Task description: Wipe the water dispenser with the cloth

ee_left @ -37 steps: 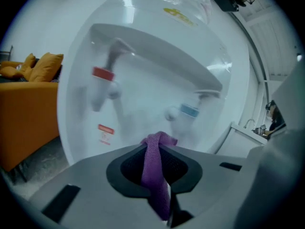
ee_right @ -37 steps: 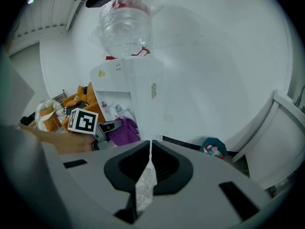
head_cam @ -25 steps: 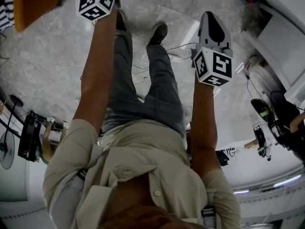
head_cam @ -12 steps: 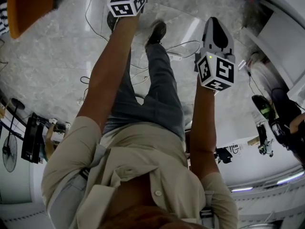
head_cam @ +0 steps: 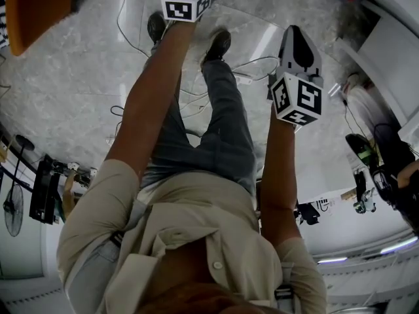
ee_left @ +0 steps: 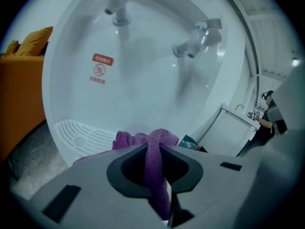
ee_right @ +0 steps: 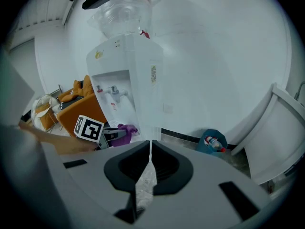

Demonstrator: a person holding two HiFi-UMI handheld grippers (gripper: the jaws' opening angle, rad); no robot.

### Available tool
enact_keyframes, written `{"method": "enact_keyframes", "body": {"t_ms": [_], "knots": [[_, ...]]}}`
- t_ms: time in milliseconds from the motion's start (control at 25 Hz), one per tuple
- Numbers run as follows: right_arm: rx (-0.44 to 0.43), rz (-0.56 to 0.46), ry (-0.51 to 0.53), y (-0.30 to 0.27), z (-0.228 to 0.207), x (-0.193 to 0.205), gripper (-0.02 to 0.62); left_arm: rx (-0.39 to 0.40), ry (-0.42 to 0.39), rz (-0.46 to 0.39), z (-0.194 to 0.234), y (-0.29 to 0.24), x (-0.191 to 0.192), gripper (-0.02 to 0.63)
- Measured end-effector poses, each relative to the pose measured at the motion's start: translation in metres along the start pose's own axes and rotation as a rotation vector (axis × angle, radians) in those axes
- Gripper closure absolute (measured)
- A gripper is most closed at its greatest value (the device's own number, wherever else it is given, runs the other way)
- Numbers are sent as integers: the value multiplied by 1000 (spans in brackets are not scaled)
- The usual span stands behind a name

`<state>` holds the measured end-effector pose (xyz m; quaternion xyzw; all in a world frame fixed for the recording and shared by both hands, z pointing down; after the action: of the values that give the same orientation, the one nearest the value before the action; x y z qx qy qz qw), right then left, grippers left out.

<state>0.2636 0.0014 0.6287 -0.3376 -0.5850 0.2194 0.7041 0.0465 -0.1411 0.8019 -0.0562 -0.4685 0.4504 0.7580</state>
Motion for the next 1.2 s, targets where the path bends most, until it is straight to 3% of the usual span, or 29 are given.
{"method": "enact_keyframes", "body": {"t_ms": [160,280,440,520,680,920,1040,1200], "knots": [[-18,-4,19,-10,9,-3,568,-91,-5,-54,41,22,-8,543],[-39,-7,42,-19,16,-6,568,-211,-1,-144,75,47,-17,543],[-60,-8,60,-31,30,-6,568,-409,59,-221,133,82,-20,543],[-73,-4,67,-38,37,-4,568,-435,100,-231,150,88,-19,543],[-88,8,82,-48,42,1,568,-327,135,-201,144,65,-11,543],[-74,12,84,-49,34,8,568,-175,169,-51,99,15,30,543],[-62,20,77,-51,24,18,568,-109,140,18,66,-13,49,543],[-40,29,71,-49,13,30,568,3,101,48,26,-46,62,543]]}}
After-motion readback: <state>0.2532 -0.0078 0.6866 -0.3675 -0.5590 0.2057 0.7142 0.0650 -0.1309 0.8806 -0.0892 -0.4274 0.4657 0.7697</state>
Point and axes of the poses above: the fingertips, and each gripper's own axes: y backward along the fingers, z to its left, x out of its underside, the point moved 9 cm from there along y, backward along the fingers, and after that the axes turned 11 degrees about y, right-handed, at the moved point
